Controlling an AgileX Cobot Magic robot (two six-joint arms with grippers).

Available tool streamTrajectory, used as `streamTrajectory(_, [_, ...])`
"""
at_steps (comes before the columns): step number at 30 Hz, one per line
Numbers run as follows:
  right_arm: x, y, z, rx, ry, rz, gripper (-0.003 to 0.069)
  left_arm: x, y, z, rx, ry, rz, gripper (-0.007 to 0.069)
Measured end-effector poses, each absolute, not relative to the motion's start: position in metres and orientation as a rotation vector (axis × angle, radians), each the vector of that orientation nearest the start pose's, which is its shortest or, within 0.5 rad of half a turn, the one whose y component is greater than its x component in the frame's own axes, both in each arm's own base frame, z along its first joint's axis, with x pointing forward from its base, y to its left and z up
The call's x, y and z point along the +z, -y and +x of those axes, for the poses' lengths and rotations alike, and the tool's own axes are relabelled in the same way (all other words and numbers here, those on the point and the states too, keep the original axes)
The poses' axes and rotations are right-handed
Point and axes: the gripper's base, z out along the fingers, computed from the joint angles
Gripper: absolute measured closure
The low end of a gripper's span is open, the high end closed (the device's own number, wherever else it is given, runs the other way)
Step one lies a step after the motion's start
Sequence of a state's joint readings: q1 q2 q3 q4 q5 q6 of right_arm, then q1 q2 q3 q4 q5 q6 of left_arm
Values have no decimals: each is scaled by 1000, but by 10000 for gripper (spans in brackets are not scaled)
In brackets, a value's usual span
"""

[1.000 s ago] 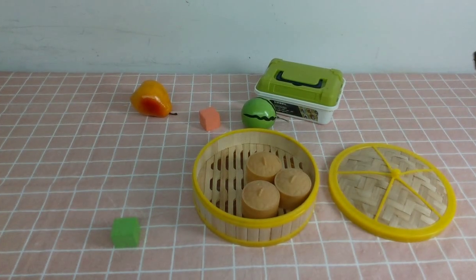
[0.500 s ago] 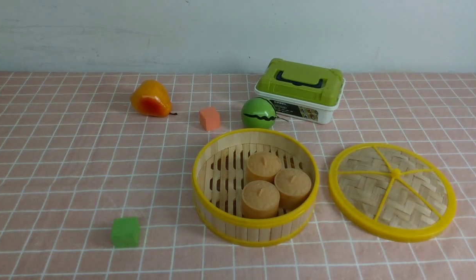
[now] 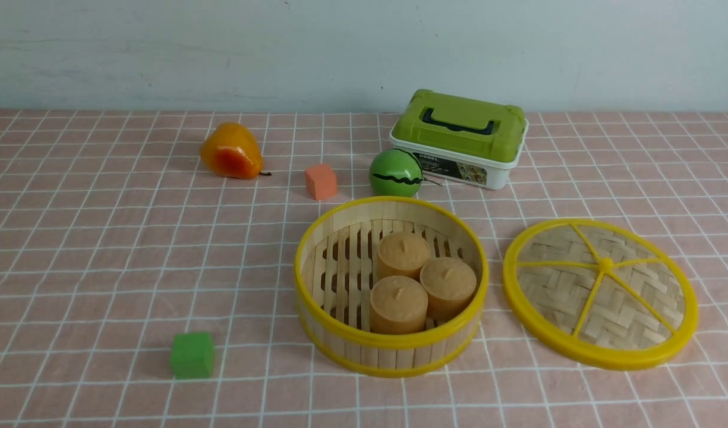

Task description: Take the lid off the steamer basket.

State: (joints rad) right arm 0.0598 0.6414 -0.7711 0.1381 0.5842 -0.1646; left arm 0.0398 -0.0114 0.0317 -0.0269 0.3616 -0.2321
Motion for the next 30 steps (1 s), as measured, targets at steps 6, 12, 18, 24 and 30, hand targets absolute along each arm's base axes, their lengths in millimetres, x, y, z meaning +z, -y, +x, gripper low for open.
streamTrajectory(6, [363,-16,113,135,-1889,-127,666,171,-1,53,-159,-1849,-270,385])
streamTrajectory(12, [316,-7,70,31,-1609,-113,666,171,-1,53,-159,-1849,-270,385])
streamTrajectory(18, [238,-2,55,-57,-1548,-108,666,171,-1,53,-159,-1849,-270,385])
streamTrajectory(24, [179,-1,55,7,-1783,-20,666,171,-1,53,-159,-1849,-270,385])
streamTrajectory(30, [173,0,53,64,-1858,87,666,171,-1,53,-159,-1849,-270,385])
